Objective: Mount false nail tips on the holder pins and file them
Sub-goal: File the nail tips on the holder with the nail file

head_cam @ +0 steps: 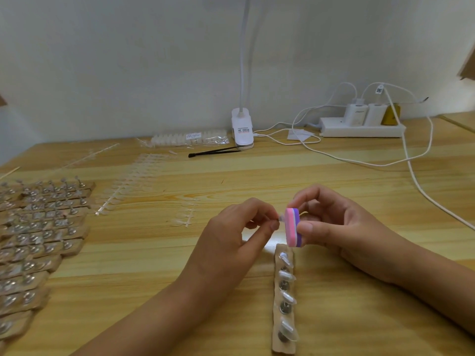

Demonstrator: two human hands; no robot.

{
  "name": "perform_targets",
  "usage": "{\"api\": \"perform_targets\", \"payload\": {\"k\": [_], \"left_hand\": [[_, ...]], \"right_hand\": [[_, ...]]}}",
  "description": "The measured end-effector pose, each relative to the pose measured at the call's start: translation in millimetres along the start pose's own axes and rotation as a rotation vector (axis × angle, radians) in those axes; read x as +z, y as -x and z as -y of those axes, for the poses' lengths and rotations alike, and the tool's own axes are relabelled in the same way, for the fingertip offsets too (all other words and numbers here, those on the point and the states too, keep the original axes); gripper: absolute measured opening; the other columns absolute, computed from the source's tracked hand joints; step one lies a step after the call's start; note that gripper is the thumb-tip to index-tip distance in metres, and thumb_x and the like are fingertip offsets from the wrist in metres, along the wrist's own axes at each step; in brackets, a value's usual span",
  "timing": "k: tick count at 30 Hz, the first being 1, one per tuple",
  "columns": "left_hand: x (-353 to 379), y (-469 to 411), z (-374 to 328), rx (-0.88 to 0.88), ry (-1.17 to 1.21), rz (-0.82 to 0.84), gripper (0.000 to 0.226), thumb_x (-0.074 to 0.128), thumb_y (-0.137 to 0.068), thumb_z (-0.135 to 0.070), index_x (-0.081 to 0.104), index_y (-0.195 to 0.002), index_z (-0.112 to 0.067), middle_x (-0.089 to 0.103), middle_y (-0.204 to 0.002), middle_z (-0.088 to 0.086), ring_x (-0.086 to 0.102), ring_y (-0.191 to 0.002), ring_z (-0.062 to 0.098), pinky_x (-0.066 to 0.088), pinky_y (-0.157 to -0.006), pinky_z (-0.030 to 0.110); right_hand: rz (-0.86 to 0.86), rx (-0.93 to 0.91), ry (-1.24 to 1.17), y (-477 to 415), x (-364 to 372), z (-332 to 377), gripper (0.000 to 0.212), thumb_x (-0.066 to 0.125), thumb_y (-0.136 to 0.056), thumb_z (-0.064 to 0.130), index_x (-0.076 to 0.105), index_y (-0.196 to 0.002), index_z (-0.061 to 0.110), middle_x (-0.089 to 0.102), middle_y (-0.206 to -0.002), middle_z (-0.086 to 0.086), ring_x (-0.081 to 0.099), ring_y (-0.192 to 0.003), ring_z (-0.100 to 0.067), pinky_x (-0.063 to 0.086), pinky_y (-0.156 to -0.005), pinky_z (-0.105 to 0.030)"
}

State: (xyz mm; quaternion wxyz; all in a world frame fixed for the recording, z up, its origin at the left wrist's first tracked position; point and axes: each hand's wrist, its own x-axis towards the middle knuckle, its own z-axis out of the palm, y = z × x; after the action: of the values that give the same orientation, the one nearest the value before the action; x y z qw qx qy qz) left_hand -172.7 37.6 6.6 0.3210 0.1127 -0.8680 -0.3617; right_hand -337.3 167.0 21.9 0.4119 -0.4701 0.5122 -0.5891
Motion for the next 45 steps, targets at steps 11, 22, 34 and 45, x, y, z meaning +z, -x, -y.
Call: {"api": "perform_targets", "payload": {"k": [11, 22, 34, 45], "left_hand": [[-3.2, -2.0, -1.1, -0.049, 0.184, 0.009, 0.012, 0.067, -0.092, -0.014, 0.067, -0.093, -0.026, 0.071, -0.090, -0.012, 0.068, -0.095, 0.014, 0.051, -0.087, 0.023], [-2.8, -2.1, -1.9, -0.044, 0.167, 0.010, 0.014, 0.069, -0.090, -0.014, 0.075, -0.099, -0.023, 0.072, -0.093, -0.016, 0.066, -0.096, 0.011, 0.048, -0.084, 0.017], [-0.3, -0.6, -4.7, 0.094, -0.155, -0.006, 0.009, 0.065, -0.088, -0.024, 0.073, -0.091, -0.024, 0.068, -0.085, -0.017, 0.062, -0.088, 0.007, 0.049, -0.078, 0.027], [-2.3, 1.8, -7.2, -0.017, -0.015, 0.026, 0.005, 0.070, -0.088, -0.022, 0.075, -0.089, -0.023, 0.071, -0.081, -0.016, 0.065, -0.082, 0.006, 0.049, -0.073, 0.016]], "right_hand": [[-0.170, -0.122, 0.254, -0.7, -10.4, -1.7, 0.024, 0.074, -0.078, 0.024, 0.070, -0.102, 0.029, 0.067, -0.094, 0.005, 0.065, -0.086, -0.009, 0.052, -0.078, -0.019], [-0.240, -0.402, 0.803, 1.1, -9.2, -1.6, 0.026, 0.071, -0.085, 0.038, 0.067, -0.109, 0.028, 0.063, -0.098, 0.012, 0.060, -0.095, -0.013, 0.044, -0.082, -0.015], [-0.127, -0.441, 0.832, 2.6, 1.7, -7.0, 0.020, 0.067, -0.083, 0.035, 0.069, -0.097, 0.021, 0.065, -0.090, 0.012, 0.063, -0.088, -0.012, 0.048, -0.074, -0.019], [-0.181, -0.584, 0.910, 4.8, 1.2, -7.9, 0.020, 0.072, -0.085, 0.026, 0.073, -0.099, 0.012, 0.068, -0.095, 0.007, 0.066, -0.089, -0.009, 0.055, -0.071, -0.030]]}}
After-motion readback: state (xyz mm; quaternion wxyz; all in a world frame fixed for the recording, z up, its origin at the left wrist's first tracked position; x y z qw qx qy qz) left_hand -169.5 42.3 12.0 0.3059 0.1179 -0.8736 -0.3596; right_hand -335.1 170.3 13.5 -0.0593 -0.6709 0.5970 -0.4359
